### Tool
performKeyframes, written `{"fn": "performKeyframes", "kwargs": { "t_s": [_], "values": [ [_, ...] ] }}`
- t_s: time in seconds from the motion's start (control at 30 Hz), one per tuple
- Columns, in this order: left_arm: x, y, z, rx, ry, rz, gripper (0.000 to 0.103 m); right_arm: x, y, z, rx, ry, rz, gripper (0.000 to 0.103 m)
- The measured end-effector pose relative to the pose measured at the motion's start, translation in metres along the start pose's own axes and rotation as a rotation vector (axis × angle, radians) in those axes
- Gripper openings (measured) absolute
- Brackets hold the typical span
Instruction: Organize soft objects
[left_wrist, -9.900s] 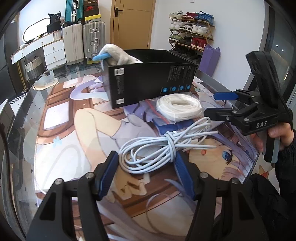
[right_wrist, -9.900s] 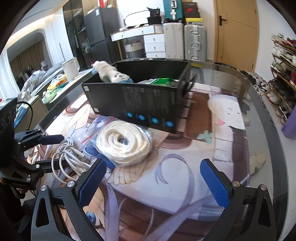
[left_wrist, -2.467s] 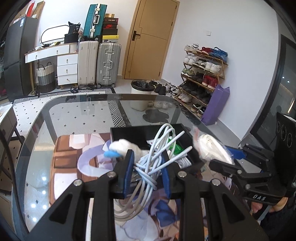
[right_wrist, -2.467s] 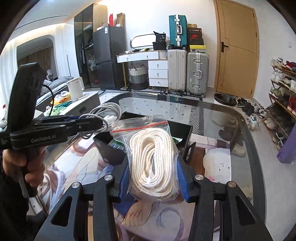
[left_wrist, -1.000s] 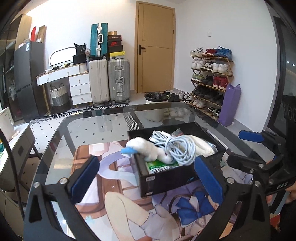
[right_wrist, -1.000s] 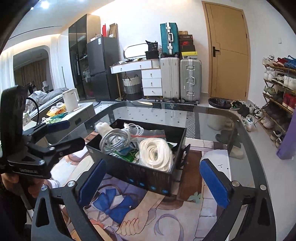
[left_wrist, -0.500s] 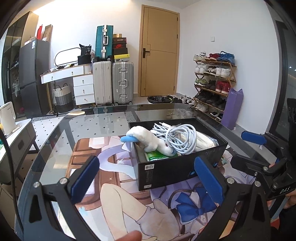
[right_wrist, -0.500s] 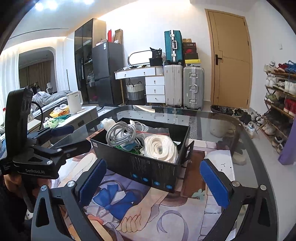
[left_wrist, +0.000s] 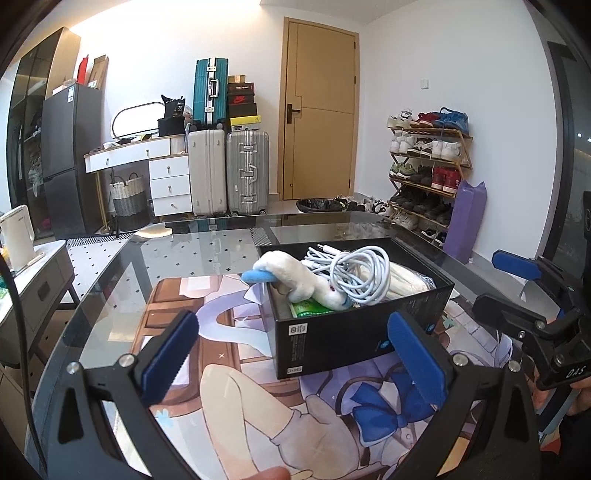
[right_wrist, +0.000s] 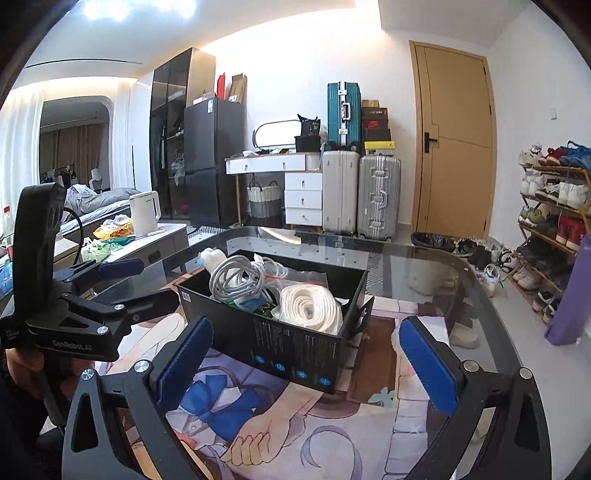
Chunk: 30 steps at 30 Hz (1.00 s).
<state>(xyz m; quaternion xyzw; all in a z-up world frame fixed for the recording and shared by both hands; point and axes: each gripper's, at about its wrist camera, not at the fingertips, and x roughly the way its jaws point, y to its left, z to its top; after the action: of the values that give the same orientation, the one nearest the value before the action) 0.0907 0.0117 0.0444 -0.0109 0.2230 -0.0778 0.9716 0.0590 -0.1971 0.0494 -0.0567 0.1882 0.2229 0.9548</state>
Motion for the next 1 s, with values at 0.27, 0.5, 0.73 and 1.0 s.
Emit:
{"fn": "performKeyframes", "kwargs": {
  "t_s": [0.27,0.5,0.73,1.0],
  "values": [
    [-0.006,-0.001,0.000,0.003,-0.032,-0.004,0.103,-0.008,-0.001,0.000,0.005,-0.029,-0.003,0.103],
    [-0.007,-0.003,-0.001,0.007,-0.034,-0.002,0.103,-0.009,-0.004,0.000,0.019,-0.044,-0.002,0.103],
    [-0.008,-0.001,-0.001,-0.012,-0.031,-0.003,0.103,-0.011,-0.002,-0.002,0.008,-0.048,-0.004,0.103],
    [-0.007,0.002,0.000,-0.016,-0.034,-0.002,0.103,-0.011,-0.001,-0.002,0.007,-0.049,-0.005,0.103]
  ]
}}
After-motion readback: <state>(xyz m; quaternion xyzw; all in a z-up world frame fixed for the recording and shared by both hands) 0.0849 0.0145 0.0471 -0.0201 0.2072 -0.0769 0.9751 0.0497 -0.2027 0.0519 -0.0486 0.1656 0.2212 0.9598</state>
